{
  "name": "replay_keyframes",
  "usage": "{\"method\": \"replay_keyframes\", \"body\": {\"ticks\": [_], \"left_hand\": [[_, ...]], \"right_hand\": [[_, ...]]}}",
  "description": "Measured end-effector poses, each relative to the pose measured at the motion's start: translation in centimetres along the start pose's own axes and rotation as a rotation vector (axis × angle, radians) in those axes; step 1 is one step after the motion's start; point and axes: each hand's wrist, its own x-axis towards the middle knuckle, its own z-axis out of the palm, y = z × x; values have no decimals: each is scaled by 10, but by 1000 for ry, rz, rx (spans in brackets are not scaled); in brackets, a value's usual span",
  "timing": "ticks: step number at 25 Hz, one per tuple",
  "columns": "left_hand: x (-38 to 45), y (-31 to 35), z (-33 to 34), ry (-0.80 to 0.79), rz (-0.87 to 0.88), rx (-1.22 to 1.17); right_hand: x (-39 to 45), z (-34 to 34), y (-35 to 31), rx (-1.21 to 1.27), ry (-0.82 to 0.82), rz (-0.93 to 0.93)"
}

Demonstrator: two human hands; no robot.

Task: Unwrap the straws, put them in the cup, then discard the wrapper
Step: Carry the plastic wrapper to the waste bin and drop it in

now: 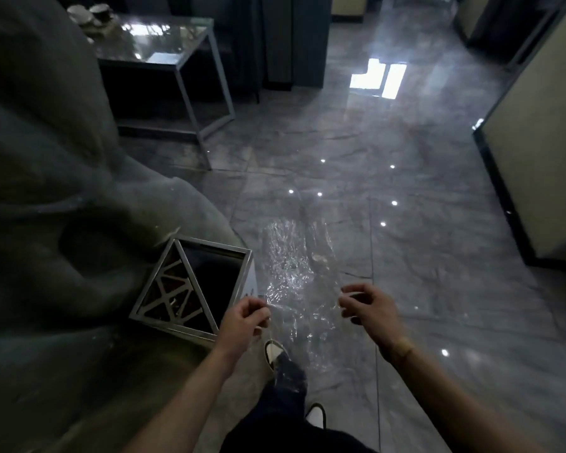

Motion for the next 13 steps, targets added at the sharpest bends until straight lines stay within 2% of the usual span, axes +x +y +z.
{"method": "replay_keyframes", "body": {"ticks": [6, 13], "left_hand": [[44, -4, -20, 141, -72, -138], [75, 1, -51, 326, -247, -321]], "right_hand": [[79, 40, -36, -183, -96, -36], [151, 105, -77, -389, -345, -96]]}}
